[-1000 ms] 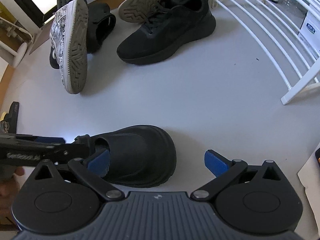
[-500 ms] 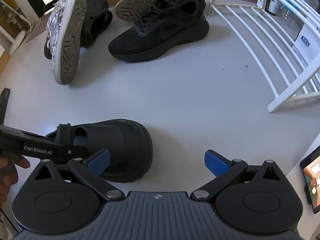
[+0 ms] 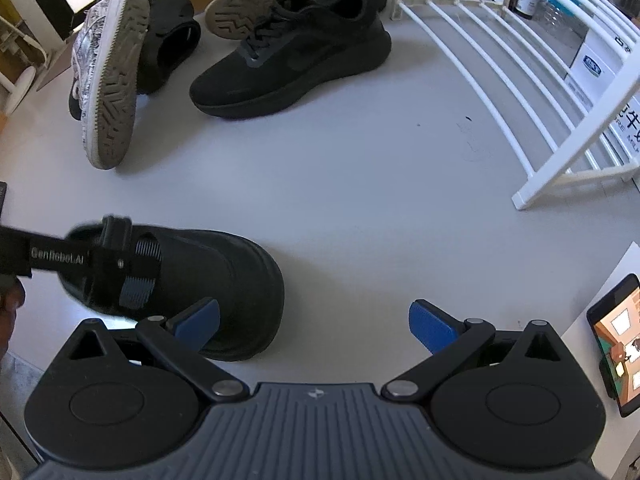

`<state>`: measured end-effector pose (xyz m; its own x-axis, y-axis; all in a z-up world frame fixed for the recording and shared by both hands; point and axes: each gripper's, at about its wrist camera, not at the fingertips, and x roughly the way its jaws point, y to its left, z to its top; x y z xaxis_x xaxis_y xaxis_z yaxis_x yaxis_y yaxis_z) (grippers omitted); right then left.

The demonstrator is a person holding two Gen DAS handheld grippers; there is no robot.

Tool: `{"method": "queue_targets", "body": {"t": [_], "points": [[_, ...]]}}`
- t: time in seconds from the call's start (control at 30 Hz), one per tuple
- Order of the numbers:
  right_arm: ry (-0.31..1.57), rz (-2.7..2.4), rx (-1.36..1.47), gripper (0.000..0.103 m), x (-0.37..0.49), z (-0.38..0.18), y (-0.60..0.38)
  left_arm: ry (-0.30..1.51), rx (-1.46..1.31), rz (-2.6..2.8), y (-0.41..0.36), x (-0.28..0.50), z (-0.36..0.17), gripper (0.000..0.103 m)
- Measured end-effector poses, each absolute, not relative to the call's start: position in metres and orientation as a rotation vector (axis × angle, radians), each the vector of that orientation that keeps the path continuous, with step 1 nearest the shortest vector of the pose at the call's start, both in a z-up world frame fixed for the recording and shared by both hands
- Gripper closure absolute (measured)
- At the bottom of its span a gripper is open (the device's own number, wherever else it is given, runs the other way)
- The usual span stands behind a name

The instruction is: Organize scattered shoes

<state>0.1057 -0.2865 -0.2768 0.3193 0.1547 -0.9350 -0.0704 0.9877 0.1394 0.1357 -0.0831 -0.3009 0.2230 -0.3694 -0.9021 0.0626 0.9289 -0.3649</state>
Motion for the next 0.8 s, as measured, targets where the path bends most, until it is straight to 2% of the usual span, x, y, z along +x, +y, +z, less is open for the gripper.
{"method": "queue_targets", "body": {"t": [0.8], "points": [[1.22, 0.037, 0.092, 0.0, 0.102, -0.283, -0.338, 1.264, -0.299, -0.442, -0.164, 0.19, -0.291, 0.083]]}}
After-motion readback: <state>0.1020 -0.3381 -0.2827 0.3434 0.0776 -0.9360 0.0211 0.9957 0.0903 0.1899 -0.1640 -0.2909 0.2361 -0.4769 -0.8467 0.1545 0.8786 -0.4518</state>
